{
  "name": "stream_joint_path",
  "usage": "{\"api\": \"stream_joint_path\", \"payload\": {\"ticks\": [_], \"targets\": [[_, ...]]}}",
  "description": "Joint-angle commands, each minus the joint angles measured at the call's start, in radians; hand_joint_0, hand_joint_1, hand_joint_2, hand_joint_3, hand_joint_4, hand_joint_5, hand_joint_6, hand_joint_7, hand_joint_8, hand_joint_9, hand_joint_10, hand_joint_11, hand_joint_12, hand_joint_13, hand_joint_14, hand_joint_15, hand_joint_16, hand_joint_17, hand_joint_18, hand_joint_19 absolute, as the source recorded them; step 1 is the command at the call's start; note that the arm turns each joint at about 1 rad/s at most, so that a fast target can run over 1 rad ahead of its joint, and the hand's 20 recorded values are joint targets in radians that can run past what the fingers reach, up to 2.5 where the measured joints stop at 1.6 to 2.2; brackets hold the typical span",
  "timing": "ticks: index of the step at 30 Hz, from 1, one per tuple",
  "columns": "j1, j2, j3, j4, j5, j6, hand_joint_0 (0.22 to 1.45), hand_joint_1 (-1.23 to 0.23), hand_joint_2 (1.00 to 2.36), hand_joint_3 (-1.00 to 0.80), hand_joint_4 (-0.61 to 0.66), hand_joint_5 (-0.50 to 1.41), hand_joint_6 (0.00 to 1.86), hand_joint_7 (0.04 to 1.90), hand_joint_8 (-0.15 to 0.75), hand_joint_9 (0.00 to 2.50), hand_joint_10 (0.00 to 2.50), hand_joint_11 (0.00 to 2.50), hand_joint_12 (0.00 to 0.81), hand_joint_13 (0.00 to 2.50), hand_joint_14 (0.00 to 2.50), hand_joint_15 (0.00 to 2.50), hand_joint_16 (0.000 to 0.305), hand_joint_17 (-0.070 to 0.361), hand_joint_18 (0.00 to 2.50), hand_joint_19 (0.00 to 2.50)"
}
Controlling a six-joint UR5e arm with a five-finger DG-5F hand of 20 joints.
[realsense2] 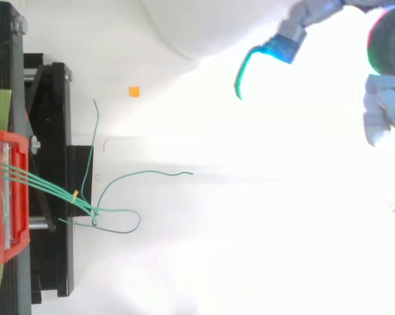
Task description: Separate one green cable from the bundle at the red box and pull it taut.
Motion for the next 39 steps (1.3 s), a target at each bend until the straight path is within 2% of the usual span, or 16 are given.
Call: {"api": "stream_joint_path", "payload": {"ticks": [1,4,6,13,14,15,16,18,19,21,26,29,30,33,35,39], "targets": [[-0.008,-0.061,0.109,0.024,-0.005,-0.058,0.33,-0.36,1.0,-0.5,0.23,-0.26,0.5,0.67,0.399,1.65,0.02,0.62,0.467,1.44,0.01,0.26,0.082,0.184,2.0,0.0],[-0.008,-0.098,0.111,0.09,-0.008,-0.063,0.33,-0.36,1.0,-0.5,0.23,-0.26,0.5,0.66,0.399,1.65,0.02,0.63,0.467,1.42,0.01,0.26,0.082,0.184,1.99,0.0],[-0.002,-0.121,0.112,0.127,-0.011,-0.095,0.34,-0.36,1.0,-0.5,0.23,-0.26,0.5,0.67,0.404,1.64,0.02,0.62,0.468,1.42,0.01,0.26,0.082,0.184,1.98,0.0],[0.003,-0.161,0.112,0.166,-0.014,-0.165,0.34,-0.36,1.0,-0.5,0.23,-0.26,0.5,0.67,0.397,1.63,0.02,0.64,0.471,1.42,0.01,0.25,0.081,0.182,1.97,0.0],[0.004,-0.196,0.111,0.183,-0.016,-0.162,0.34,-0.36,1.0,-0.5,0.23,-0.26,0.5,0.67,0.397,1.63,0.02,0.63,0.471,1.42,0.01,0.25,0.081,0.182,1.97,0.0],[0.006,-0.201,0.111,0.189,-0.019,-0.159,0.34,-0.36,1.0,-0.5,0.23,-0.26,0.5,0.67,0.397,1.64,0.02,0.63,0.472,1.42,0.01,0.26,0.081,0.183,1.96,0.0],[0.007,-0.227,0.111,0.212,-0.028,-0.156,0.34,-0.36,1.0,-0.5,0.23,-0.26,0.5,0.67,0.4,1.64,0.02,0.63,0.47,1.41,0.01,0.25,0.081,0.182,1.96,0.0],[0.009,-0.239,0.111,0.242,-0.042,-0.147,0.34,-0.36,1.0,-0.5,0.23,-0.26,0.5,0.67,0.401,1.63,0.02,0.63,0.469,1.41,0.01,0.25,0.081,0.182,1.95,0.0],[0.015,-0.255,0.111,0.288,-0.045,-0.135,0.34,-0.36,1.0,-0.5,0.24,-0.26,0.5,0.67,0.401,1.64,0.02,0.63,0.473,1.41,0.01,0.26,0.08,0.18,1.95,0.0],[0.024,-0.259,0.111,0.332,-0.043,-0.115,0.34,-0.36,1.0,-0.5,0.24,-0.26,0.5,0.67,0.396,1.64,0.02,0.64,0.468,1.41,0.01,0.26,0.08,0.179,1.93,0.0],[0.041,-0.288,0.112,0.354,-0.042,-0.104,0.34,-0.36,1.0,-0.5,0.23,-0.25,0.5,0.67,0.394,1.64,0.02,0.71,0.466,1.4,0.01,0.29,0.079,0.178,1.89,0.0],[0.055,-0.34,0.117,0.395,-0.042,-0.081,0.34,-0.36,1.0,-0.5,0.24,-0.25,0.5,0.67,0.391,1.64,0.03,0.71,0.466,1.4,0.01,0.29,0.079,0.178,1.89,0.0],[0.067,-0.365,0.118,0.443,-0.039,-0.05,0.34,-0.37,1.0,-0.5,0.24,-0.25,0.5,0.68,0.392,1.64,0.02,0.71,0.469,1.4,0.01,0.29,0.079,0.177,1.89,0.0],[0.086,-0.367,0.118,0.492,-0.026,-0.009,0.34,-0.37,1.0,-0.5,0.24,-0.25,0.5,0.68,0.386,1.65,0.02,0.74,0.465,1.4,0.01,0.3,0.079,0.178,1.88,0.0],[0.099,-0.365,0.118,0.486,-0.003,0.011,0.34,-0.37,1.0,-0.5,0.24,-0.24,0.5,0.68,0.392,1.65,0.03,0.78,0.466,1.4,0.01,0.32,0.08,0.179,1.87,0.0],[0.112,-0.365,0.126,0.473,0.015,0.049,0.34,-0.37,1.0,-0.5,0.24,-0.24,0.5,0.69,0.386,1.64,0.03,0.81,0.466,1.4,0.01,0.32,0.079,0.178,1.86,0.0]]}}
